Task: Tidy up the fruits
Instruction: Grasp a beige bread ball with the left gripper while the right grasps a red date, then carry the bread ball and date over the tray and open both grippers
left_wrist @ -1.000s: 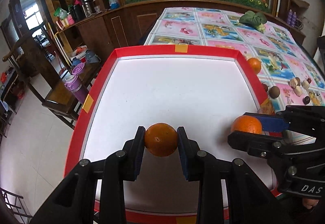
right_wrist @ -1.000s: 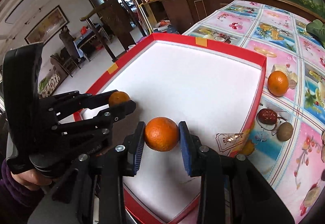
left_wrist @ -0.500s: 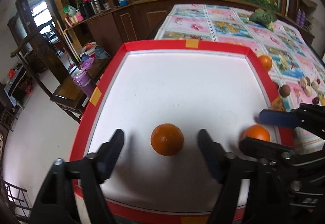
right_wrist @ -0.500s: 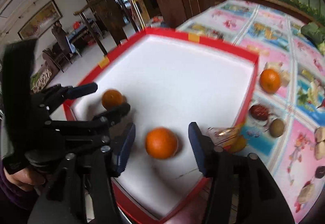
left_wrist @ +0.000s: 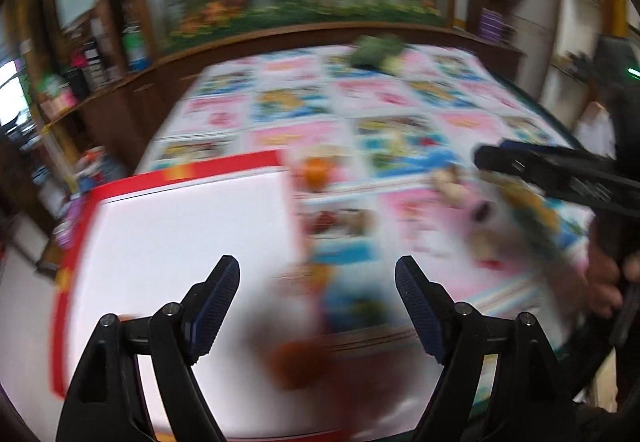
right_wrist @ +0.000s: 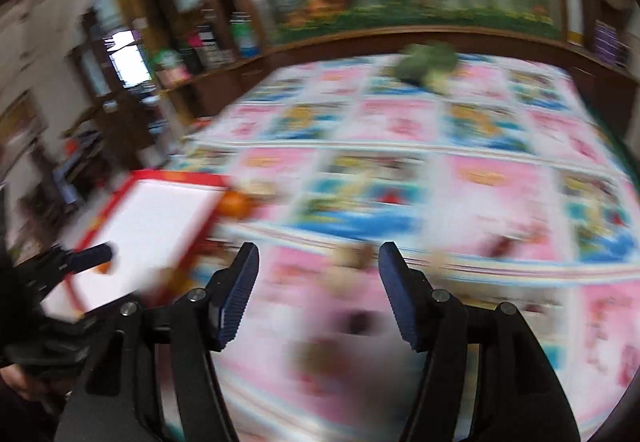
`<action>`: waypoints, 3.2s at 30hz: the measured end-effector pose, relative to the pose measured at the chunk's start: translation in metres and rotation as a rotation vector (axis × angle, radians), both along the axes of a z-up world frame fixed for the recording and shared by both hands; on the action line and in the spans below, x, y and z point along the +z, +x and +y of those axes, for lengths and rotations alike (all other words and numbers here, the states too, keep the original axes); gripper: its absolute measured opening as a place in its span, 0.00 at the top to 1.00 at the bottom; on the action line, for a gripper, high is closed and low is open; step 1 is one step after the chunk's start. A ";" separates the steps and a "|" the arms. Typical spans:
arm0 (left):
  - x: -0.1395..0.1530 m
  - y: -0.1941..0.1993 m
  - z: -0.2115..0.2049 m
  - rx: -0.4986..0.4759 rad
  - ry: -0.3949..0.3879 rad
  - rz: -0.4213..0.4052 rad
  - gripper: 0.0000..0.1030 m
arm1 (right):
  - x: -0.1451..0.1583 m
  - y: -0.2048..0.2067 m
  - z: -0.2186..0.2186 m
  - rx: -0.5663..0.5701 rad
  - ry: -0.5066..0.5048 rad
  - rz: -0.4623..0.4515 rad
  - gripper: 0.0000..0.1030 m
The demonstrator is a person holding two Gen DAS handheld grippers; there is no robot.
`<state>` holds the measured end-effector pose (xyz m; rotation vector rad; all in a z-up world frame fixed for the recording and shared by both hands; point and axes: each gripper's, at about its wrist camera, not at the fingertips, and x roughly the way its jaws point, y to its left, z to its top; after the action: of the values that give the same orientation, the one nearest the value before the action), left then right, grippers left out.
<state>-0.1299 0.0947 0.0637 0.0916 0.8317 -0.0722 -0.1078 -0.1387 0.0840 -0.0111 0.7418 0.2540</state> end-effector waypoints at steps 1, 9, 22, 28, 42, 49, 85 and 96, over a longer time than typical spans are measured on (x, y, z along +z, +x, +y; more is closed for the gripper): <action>-0.003 0.003 -0.010 -0.023 -0.006 0.012 0.22 | -0.002 0.002 -0.015 -0.040 -0.017 0.007 0.38; -0.026 0.021 -0.078 -0.155 -0.044 0.104 0.22 | -0.021 0.026 -0.085 -0.215 -0.108 0.087 0.38; -0.040 0.035 -0.096 -0.186 -0.104 0.171 0.26 | -0.037 0.064 -0.071 -0.261 -0.217 0.099 0.62; -0.047 0.038 -0.098 -0.180 -0.106 0.180 0.43 | -0.036 0.060 -0.077 -0.280 -0.204 0.081 0.67; -0.046 0.044 -0.098 -0.154 -0.078 0.129 0.73 | -0.015 0.048 -0.088 -0.269 -0.072 -0.001 0.67; -0.018 0.032 -0.066 -0.075 -0.102 0.033 0.73 | 0.002 0.037 -0.084 -0.246 -0.029 -0.114 0.67; -0.020 0.002 0.115 0.361 0.071 -0.006 0.73 | -0.071 0.042 0.218 0.402 -0.004 0.177 0.66; -0.035 0.005 0.121 0.371 0.095 0.063 0.73 | -0.072 0.037 0.225 0.433 -0.069 0.155 0.65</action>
<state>-0.1247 0.2154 0.0285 0.0234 0.9031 0.3146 -0.0712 0.0865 0.0119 -0.2209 0.8981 0.6473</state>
